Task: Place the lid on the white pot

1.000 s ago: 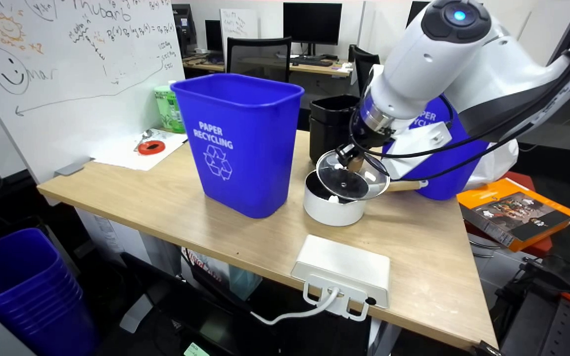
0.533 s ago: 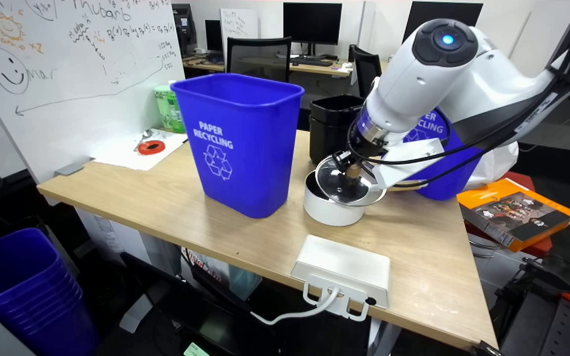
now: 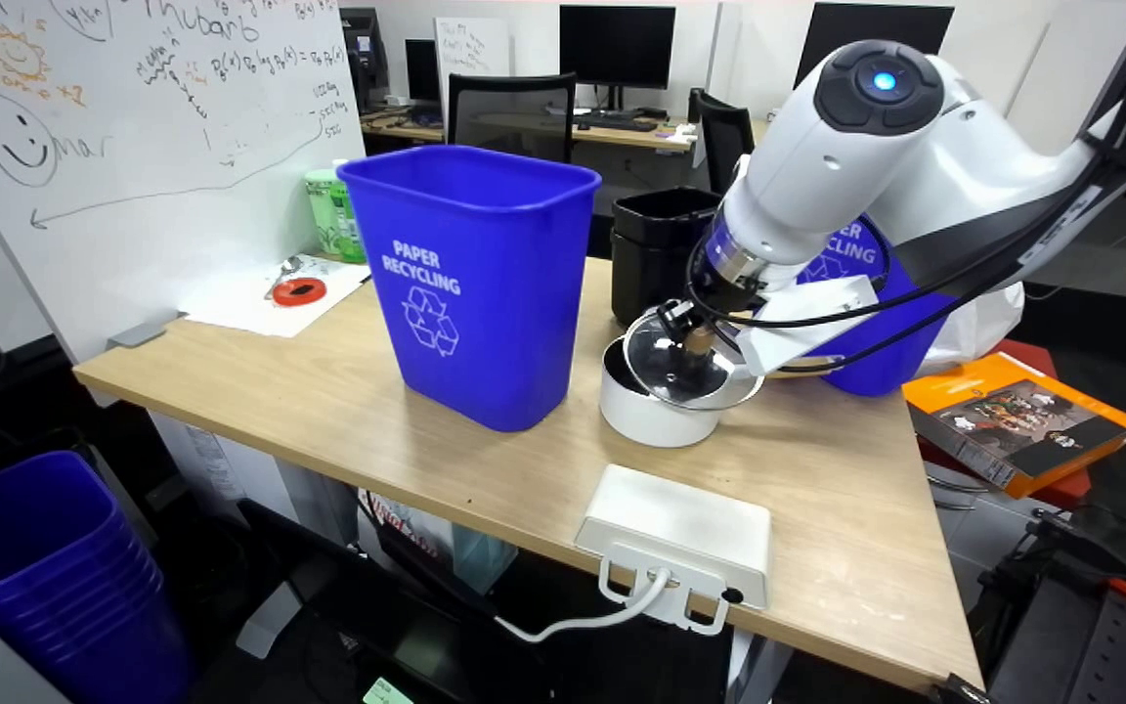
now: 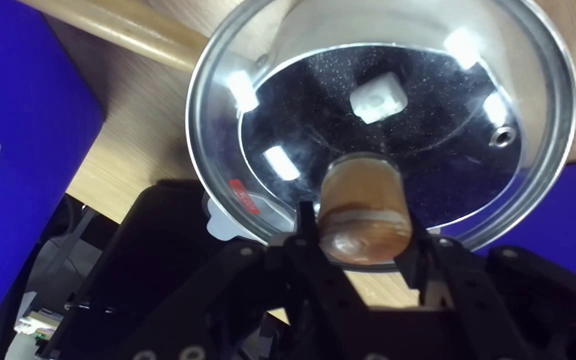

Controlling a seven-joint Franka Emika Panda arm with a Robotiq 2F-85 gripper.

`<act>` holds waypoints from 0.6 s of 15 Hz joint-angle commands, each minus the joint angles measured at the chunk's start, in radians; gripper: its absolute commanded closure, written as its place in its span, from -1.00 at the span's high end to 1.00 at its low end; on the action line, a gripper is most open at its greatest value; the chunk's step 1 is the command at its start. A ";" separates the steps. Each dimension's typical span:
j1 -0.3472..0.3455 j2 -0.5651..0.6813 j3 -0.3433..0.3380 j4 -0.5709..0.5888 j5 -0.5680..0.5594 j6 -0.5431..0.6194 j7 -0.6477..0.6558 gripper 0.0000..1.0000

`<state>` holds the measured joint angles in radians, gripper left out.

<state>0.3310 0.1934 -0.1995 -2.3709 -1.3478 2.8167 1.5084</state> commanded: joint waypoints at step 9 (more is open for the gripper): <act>-0.018 0.138 -0.019 0.125 0.109 -0.001 0.056 -0.71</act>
<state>0.3222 0.2732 -0.2139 -2.3032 -1.2694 2.8160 1.5266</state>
